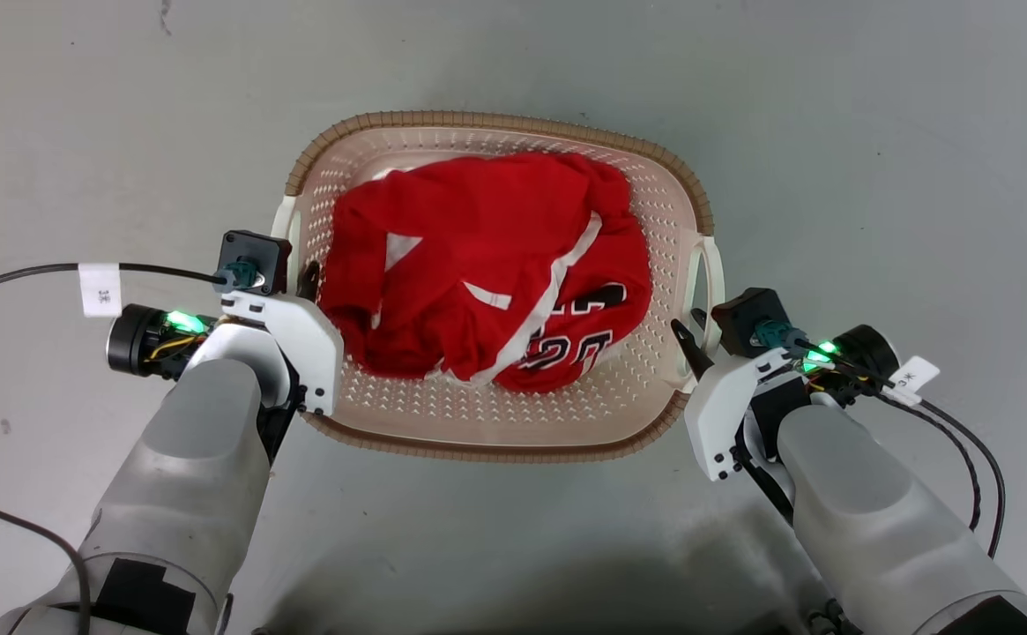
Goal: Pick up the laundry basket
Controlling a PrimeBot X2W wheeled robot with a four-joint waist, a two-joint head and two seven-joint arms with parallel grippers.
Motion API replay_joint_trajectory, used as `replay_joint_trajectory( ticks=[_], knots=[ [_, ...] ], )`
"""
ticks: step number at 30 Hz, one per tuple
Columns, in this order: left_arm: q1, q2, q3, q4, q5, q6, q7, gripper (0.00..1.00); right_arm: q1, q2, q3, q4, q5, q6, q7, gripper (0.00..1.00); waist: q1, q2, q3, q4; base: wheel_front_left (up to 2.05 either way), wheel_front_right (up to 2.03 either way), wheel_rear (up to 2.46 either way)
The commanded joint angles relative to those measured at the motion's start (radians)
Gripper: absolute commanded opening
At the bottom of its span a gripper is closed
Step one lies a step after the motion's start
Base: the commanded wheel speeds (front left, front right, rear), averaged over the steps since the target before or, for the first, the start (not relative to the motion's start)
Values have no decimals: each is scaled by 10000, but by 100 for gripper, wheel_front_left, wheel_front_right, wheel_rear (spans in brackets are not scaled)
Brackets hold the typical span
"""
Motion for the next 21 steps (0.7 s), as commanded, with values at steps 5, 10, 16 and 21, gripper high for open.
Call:
replay_joint_trajectory(
  ticks=[5, 10, 16, 21],
  knots=[
    [63, 123, -329, -5, -230, -14, -35, 0, -132, -42, 232, 115, 118, 13, -63, 0, -1, 0, -296, -14, 0, 0, 0],
    [279, 119, -625, 14, -578, -14, 126, 0, -64, -40, 423, 187, 325, 13, -18, 0, -1, 0, -774, -24, 0, 0, 0],
    [706, 8, -1037, 34, -1098, -16, 548, 0, 20, -39, 675, 325, 624, 11, 278, 0, -1, 0, -1624, -32, 0, 0, 0],
    [1100, -100, -1463, -10, -1606, -23, 1102, 0, 152, -37, 974, 425, 1012, 0, 745, 0, -1, 0, -2477, -13, 0, 0, 0]
  ],
)
